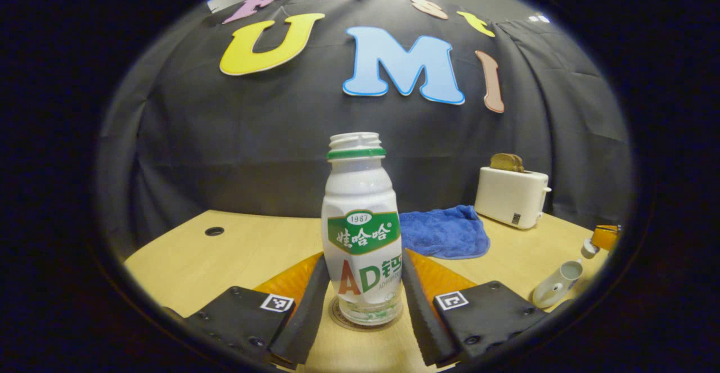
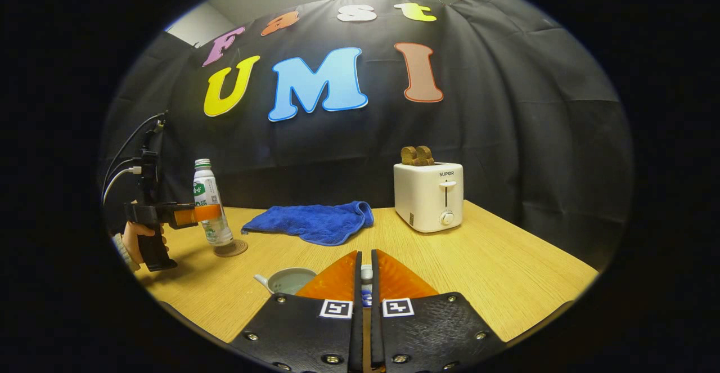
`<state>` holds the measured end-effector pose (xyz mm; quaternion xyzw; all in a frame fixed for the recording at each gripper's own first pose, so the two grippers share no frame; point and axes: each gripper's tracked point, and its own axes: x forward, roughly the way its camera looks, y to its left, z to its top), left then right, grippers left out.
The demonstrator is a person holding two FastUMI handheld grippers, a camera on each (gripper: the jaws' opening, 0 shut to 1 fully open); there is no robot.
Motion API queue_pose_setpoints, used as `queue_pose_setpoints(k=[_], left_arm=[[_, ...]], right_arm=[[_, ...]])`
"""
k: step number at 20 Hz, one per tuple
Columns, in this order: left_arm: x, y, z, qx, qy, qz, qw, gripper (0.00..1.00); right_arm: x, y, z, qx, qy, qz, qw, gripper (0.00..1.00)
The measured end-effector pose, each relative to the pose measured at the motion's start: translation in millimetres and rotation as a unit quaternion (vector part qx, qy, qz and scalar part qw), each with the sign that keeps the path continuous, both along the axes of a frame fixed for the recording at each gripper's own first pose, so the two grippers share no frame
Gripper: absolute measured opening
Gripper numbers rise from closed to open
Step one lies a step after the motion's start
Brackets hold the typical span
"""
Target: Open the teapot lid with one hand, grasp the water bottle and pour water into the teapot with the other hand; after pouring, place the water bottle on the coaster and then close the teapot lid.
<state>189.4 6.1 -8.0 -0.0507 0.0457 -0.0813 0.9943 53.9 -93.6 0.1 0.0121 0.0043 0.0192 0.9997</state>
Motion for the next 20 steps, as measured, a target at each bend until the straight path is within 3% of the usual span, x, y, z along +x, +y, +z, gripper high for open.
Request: queue_pose_setpoints(k=[3, 4, 7, 8, 10, 11, 13, 20], left_arm=[[10, 3, -8, -0.006, 0.01, -0.001, 1.0, 0.82], [12, 6, -5, -0.005, 0.011, -0.001, 1.0, 0.77], [11, 9, -2, -0.001, 0.012, -0.004, 1.0, 0.76], [11, 10, 1, 0.001, 0.01, -0.006, 1.0, 0.82], [11, 11, 2, 0.006, 0.008, -0.008, 1.0, 0.82], [10, 13, 4, 0.01, 0.008, -0.008, 1.0, 0.77], [8, 15, 10, 0.014, 0.005, -0.01, 1.0, 0.82], [-2, 24, 25, 0.021, -0.01, -0.009, 1.0, 0.82]], right_arm=[[-1, 5, 1, -0.002, -0.002, 0.008, 1.0, 0.05], [-1, 10, 2, -0.001, -0.004, 0.017, 1.0, 0.05], [-2, 30, 6, 0.004, -0.01, 0.048, 0.999, 0.05], [-3, 36, 9, 0.007, -0.015, 0.058, 0.998, 0.05], [-1, 51, 13, 0.014, -0.019, 0.081, 0.996, 0.05], [0, 60, 12, 0.017, -0.016, 0.092, 0.995, 0.05], [3, 72, 7, 0.013, -0.007, 0.108, 0.994, 0.05], [10, 77, -1, 0.005, 0.007, 0.113, 0.994, 0.05]])
